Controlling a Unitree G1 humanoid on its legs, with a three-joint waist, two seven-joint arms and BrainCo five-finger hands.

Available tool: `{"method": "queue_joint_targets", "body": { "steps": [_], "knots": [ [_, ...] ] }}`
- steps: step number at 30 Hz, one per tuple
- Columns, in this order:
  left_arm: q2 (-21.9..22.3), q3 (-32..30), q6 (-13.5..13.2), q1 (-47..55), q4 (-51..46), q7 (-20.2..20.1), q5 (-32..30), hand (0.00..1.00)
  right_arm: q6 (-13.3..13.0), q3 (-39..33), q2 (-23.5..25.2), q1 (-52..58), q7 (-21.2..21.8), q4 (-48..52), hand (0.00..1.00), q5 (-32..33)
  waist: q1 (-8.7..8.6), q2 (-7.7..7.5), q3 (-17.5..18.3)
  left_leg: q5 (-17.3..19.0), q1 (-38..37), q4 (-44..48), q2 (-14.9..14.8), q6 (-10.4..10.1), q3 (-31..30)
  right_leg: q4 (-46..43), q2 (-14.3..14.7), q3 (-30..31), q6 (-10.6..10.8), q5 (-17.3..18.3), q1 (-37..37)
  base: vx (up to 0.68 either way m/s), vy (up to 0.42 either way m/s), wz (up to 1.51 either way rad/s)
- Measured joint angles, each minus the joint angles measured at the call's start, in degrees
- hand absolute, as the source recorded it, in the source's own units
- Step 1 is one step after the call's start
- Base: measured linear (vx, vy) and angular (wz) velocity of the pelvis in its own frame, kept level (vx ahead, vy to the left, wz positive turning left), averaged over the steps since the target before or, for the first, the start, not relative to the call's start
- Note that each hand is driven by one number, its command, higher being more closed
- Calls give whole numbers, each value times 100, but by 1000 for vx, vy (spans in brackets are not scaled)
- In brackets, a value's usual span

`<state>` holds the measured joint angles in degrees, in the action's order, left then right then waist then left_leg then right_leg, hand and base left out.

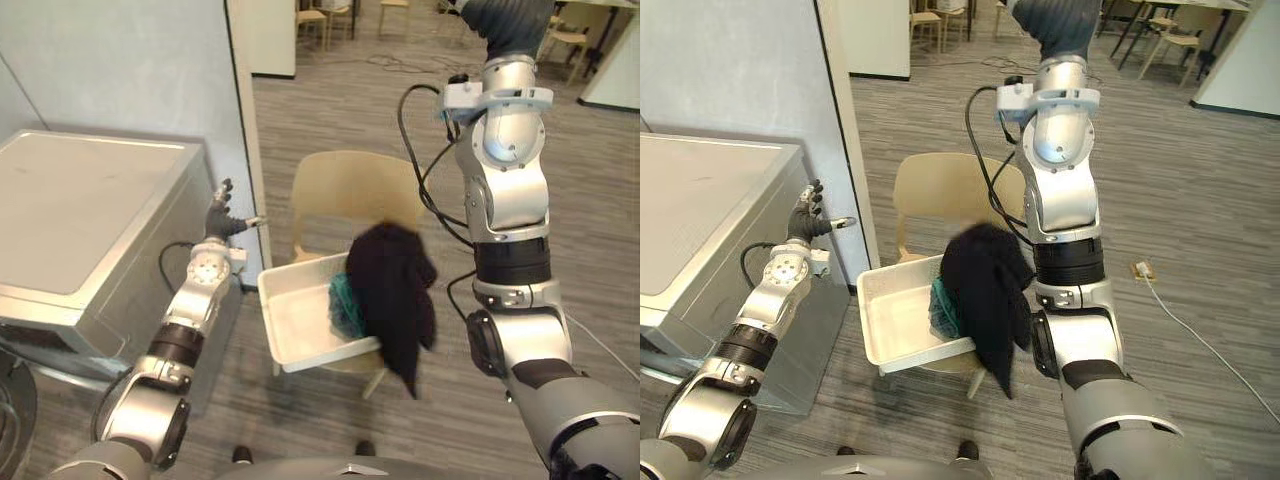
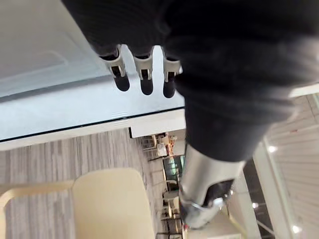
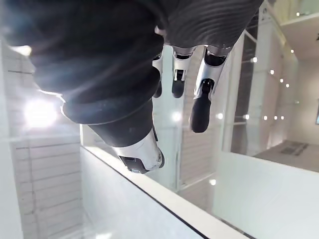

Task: Pick up the laundry basket with both hands and put the clothes into the washing machine.

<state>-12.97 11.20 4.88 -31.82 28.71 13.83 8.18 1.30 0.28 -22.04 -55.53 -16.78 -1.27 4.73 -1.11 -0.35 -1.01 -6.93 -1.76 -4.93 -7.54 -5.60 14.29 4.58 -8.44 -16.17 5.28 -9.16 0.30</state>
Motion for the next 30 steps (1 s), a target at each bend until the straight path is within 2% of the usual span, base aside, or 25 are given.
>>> {"method": "queue_joint_targets", "body": {
  "steps": [5, 13, 14, 18, 21, 23, 27, 30],
  "knots": [
    [18, 299, 187, -679, 832, -71, -172, 0, 0, 203, 8, -68, -80, 0, 100, 0, -115, -5, 3, -27, 33, 0, -45, -30, 40, 0, 54, 112, -40, -31, -80, -23, -16, -7],
    [17, 315, 333, -881, 1030, -126, -178, 0, 20, 358, 7, -57, 46, -7, 100, -3, -155, -23, 14, -51, 93, 0, -111, -60, 143, 0, 115, 161, -85, -81, -220, -11, -10, -8],
    [17, 315, 332, -873, 992, -170, -176, 0, 20, 357, -3, -14, 87, -6, 0, -4, -155, -23, 15, -51, 94, 0, -111, -61, 136, 0, 116, 154, -84, -81, -216, -2, -2, 3],
    [10, 238, 287, -299, 208, -202, -158, 0, 44, 339, -102, 919, 259, 16, 0, -32, -120, -114, 73, -51, 116, 0, -111, -60, 67, 1, 112, 101, -66, -62, -188, 4, -2, 8],
    [-2, 151, 225, 534, -416, -293, -93, 0, 182, 251, -359, 1694, 688, -1, 0, -33, -102, -127, 80, -52, 114, 0, -99, -59, -78, 3, 95, -34, -39, -16, -88, 23, -1, 26],
    [-11, -50, 214, 1394, -785, -453, -86, 0, 271, 233, -717, 2042, 1088, -119, 0, -49, -77, -132, 84, -51, 106, 0, -97, -59, -168, 3, 95, -72, -16, 14, -17, 19, 2, 19],
    [9, -346, 214, 2410, -1040, -717, -88, 0, 287, -11, -1098, 2472, 1525, -229, 0, -60, 33, -152, 92, -46, 130, 0, -95, -55, -285, 4, 88, -191, 15, 60, 43, 6, 0, 17],
    [85, -675, 200, 3180, -1488, -881, -201, 0, 286, -78, -1288, 3013, 1840, -295, 0, -66, 103, -232, 141, -54, 171, 0, -89, -48, -360, 5, 81, -329, 36, 113, 94, 7, 0, 22]
  ]
}}
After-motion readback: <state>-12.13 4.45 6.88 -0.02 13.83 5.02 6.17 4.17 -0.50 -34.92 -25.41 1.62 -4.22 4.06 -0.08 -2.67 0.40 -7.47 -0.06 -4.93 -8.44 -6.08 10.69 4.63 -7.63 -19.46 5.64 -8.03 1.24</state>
